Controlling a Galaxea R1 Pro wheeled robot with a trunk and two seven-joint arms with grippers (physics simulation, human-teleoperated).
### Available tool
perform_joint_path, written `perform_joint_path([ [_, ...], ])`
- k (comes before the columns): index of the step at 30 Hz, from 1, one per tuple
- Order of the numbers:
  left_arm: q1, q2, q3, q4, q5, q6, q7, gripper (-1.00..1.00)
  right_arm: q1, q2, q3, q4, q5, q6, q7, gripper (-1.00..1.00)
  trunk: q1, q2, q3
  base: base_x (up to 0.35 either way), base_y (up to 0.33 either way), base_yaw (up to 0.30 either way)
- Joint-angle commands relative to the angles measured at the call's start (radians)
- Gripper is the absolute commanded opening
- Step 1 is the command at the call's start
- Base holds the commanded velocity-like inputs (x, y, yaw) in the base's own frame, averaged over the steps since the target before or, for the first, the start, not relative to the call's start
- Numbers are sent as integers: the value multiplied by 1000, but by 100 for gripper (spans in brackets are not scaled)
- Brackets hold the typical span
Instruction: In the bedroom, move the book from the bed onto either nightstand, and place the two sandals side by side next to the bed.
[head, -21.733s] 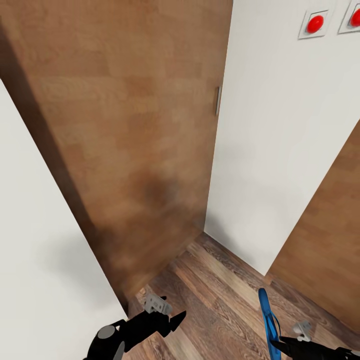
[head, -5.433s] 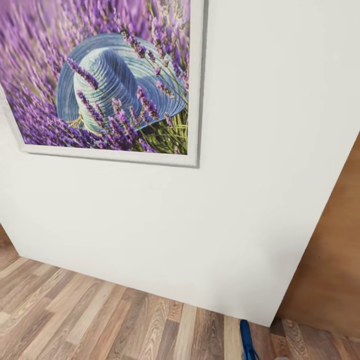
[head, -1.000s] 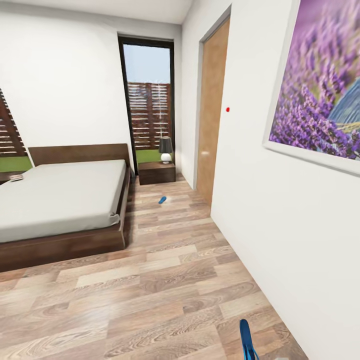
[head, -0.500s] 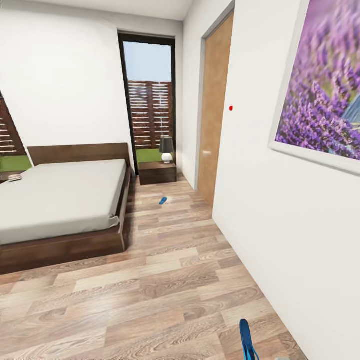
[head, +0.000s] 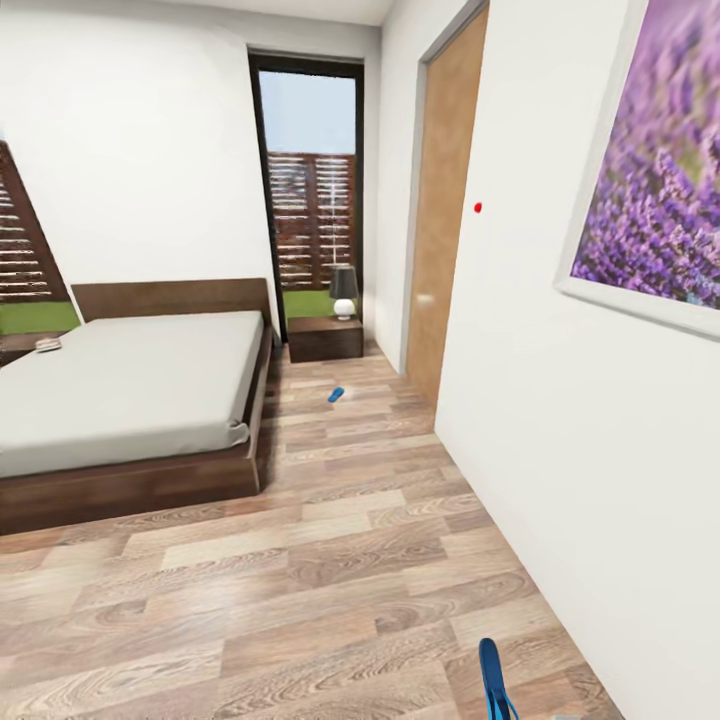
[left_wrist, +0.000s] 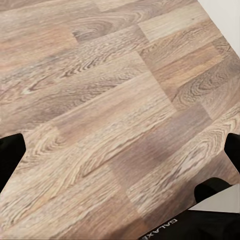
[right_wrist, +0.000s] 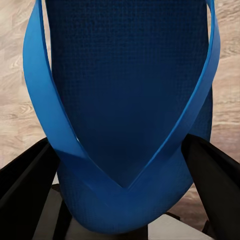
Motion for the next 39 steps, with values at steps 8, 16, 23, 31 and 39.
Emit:
perform_joint_path([
  [8, -1, 1, -4, 1, 6, -3, -1, 100, -2, 0, 8, 4, -7, -10, 4, -100, 0, -1, -13, 0, 0, 94],
  [16, -1, 1, -5, 1, 6, -3, -1, 100, -2, 0, 8, 4, -7, -9, 4, -100, 0, -1, -24, 0, 0, 94],
  [23, -1, 1, -5, 1, 6, -3, -1, 100, -2, 0, 8, 4, -7, -10, 3, -100, 0, -1, -35, 0, 0, 94],
  [31, -1, 1, -5, 1, 6, -3, -1, 100, -2, 0, 8, 4, -7, -9, 3, -100, 0, -1, -42, 0, 0, 56],
  [39, -1, -7, -5, 1, 6, -3, -1, 100, -2, 0, 8, 4, -7, -10, 3, -100, 0, -1, -42, 251, 0, 2],
])
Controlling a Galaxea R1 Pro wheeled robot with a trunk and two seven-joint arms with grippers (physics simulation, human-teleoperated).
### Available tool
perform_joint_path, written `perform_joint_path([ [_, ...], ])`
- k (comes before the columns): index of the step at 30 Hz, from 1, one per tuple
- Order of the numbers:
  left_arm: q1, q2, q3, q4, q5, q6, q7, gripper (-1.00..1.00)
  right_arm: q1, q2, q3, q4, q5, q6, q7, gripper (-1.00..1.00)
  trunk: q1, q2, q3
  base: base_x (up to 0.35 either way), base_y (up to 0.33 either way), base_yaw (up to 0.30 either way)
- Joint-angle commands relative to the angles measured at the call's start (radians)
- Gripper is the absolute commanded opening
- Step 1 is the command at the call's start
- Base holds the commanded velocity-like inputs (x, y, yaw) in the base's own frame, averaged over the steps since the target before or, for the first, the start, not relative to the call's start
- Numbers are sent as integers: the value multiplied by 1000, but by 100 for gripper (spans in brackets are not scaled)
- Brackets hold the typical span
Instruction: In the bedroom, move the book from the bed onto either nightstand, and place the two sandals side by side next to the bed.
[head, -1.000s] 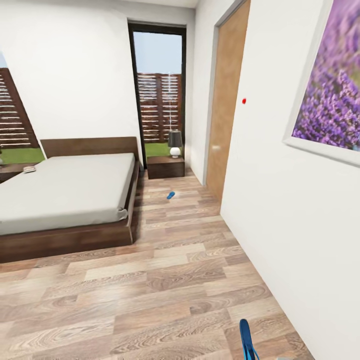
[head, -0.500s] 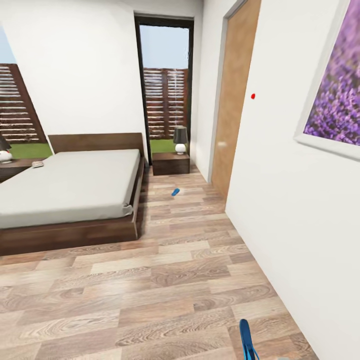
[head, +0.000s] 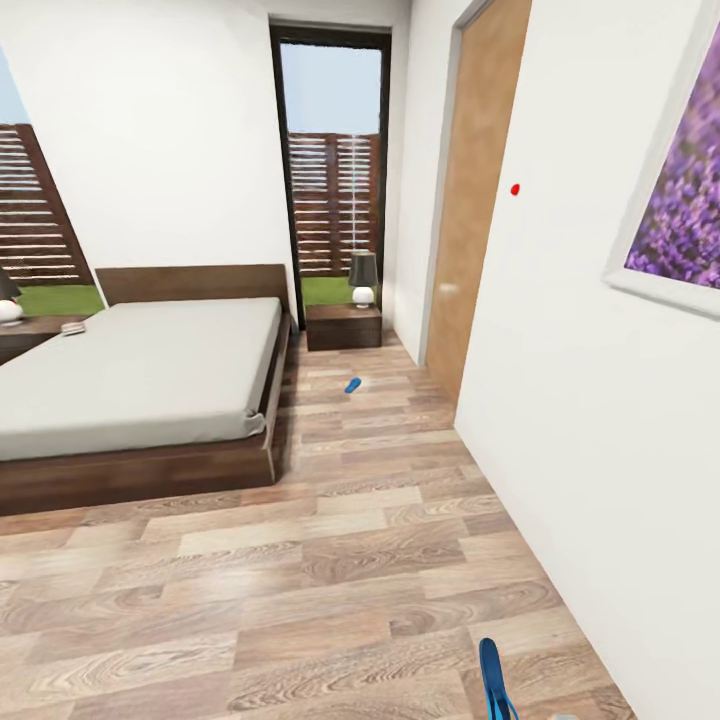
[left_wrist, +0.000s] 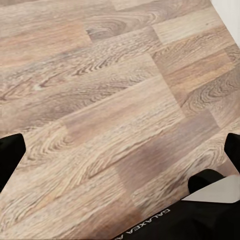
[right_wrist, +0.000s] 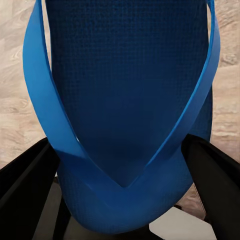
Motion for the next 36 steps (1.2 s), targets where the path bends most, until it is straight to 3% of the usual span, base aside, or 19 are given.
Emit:
perform_joint_path([
  [1, -1, 0, -5, 1, 6, -3, 0, 100, -2, 0, 8, 4, -7, -10, 4, -100, 1, 0, -1, 319, 0, 0],
  [14, -1, 0, -5, 1, 6, -3, 0, 100, -2, 0, 8, 4, -6, -10, 4, -100, 1, 0, -1, 325, -69, 0],
  [36, -1, 0, -4, 1, 6, -3, 1, 100, -2, 0, 8, 4, -6, -10, 4, -100, 1, 0, -1, 271, -201, 68],
])
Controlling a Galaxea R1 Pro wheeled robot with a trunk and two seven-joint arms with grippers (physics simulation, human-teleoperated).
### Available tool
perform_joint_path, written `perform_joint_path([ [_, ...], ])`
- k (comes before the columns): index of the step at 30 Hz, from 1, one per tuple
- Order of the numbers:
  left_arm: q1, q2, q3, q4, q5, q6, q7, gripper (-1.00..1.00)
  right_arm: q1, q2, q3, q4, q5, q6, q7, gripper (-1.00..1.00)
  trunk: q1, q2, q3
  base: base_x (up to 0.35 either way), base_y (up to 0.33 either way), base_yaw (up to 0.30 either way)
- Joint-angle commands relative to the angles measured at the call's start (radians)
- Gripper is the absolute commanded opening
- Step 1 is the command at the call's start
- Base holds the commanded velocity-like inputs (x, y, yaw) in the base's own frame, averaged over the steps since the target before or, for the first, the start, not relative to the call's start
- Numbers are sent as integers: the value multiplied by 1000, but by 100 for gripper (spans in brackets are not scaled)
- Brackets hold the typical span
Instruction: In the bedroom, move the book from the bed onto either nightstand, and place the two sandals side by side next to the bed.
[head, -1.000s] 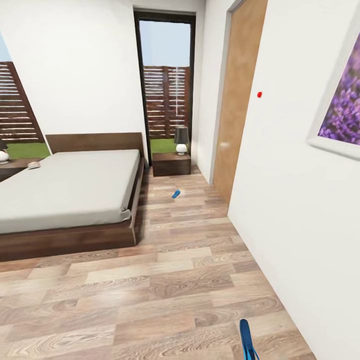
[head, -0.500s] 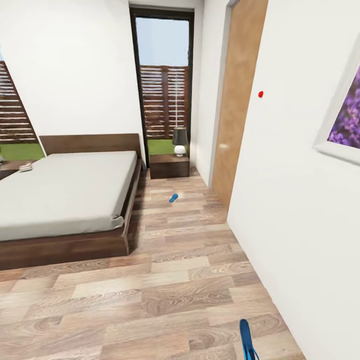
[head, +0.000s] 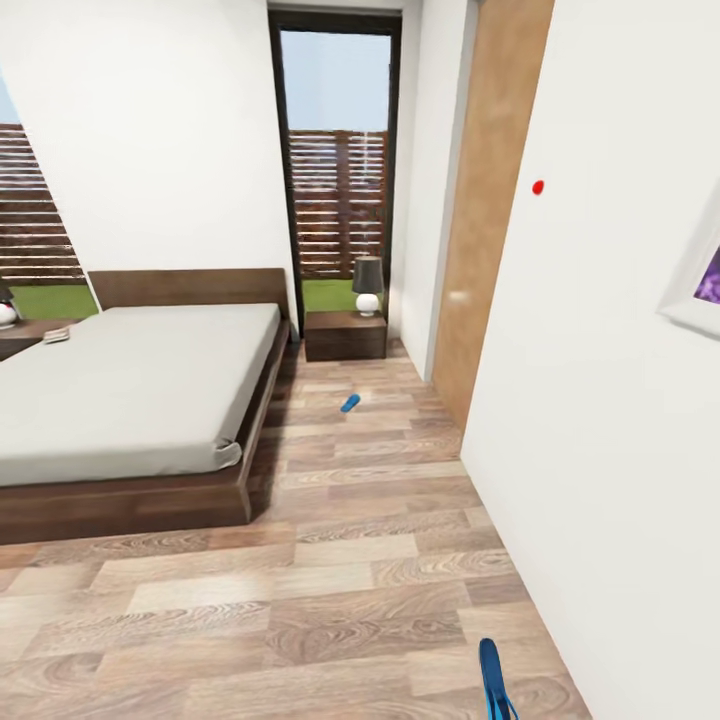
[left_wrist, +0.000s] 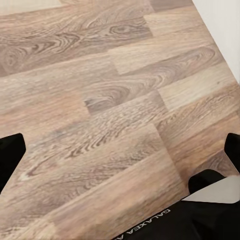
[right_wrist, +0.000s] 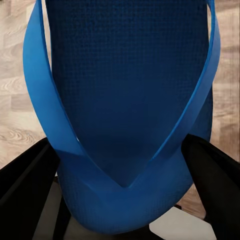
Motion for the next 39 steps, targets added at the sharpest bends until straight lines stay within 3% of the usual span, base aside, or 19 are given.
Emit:
perform_joint_path([
  [1, -1, 1, -4, 1, 6, -3, -1, 100, -2, 0, 7, 4, -7, -10, 3, -100, 0, 0, -1, 267, -205, 1],
  [22, -1, 1, -4, 1, 6, -3, -1, 100, -2, 0, 7, 4, -7, -10, 3, -100, 0, 0, -1, 264, -200, 0],
  [39, -1, 1, -3, 1, 7, -3, -1, 100, -2, 0, 7, 4, -7, -10, 3, -100, 0, 0, -1, 233, -11, 0],
])
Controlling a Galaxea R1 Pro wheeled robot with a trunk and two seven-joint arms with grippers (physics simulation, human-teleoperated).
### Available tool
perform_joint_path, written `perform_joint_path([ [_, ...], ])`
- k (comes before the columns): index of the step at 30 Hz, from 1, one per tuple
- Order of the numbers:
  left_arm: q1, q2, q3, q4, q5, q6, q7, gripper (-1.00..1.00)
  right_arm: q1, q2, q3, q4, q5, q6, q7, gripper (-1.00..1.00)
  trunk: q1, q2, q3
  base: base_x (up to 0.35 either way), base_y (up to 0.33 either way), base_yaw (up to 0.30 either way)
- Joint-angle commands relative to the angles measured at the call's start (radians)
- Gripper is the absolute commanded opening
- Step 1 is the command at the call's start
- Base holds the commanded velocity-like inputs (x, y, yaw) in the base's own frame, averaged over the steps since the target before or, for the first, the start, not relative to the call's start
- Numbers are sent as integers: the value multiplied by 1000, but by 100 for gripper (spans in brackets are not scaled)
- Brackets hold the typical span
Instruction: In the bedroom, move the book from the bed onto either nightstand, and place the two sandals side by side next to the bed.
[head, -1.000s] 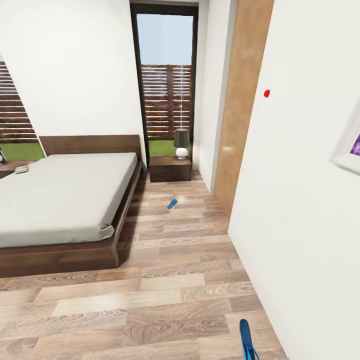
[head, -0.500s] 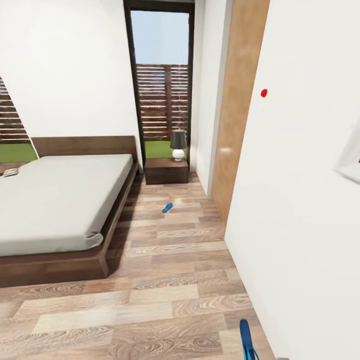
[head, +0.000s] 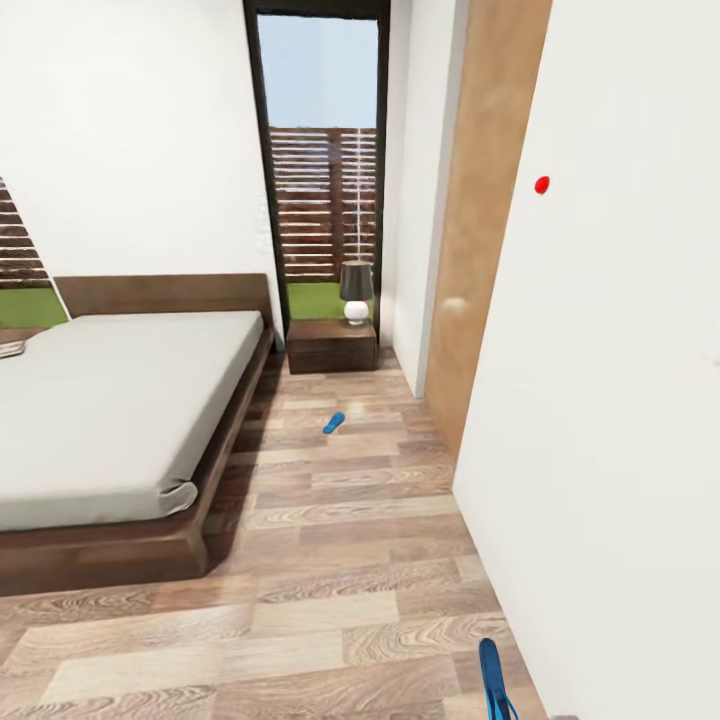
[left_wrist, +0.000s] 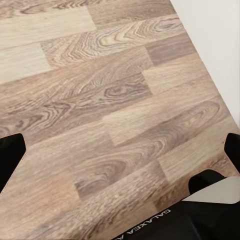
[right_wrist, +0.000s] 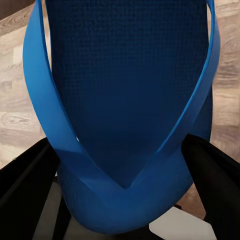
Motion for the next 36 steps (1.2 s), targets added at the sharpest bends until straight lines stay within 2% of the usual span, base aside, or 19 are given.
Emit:
perform_joint_path([
  [1, -1, 1, -5, 1, 6, -3, -1, 100, -2, 0, 7, 4, -7, -10, 4, -100, 0, 0, -1, 240, 0, 8],
  [10, -1, 0, -6, 1, 6, -3, -1, 100, -2, 0, 7, 4, -7, -10, 4, -100, 0, 0, -1, 240, 0, 184],
  [36, -1, 0, -6, 1, 6, -3, -1, 100, -2, 0, 7, 4, -7, -10, 4, -100, 0, 0, -1, 265, -121, 2],
])
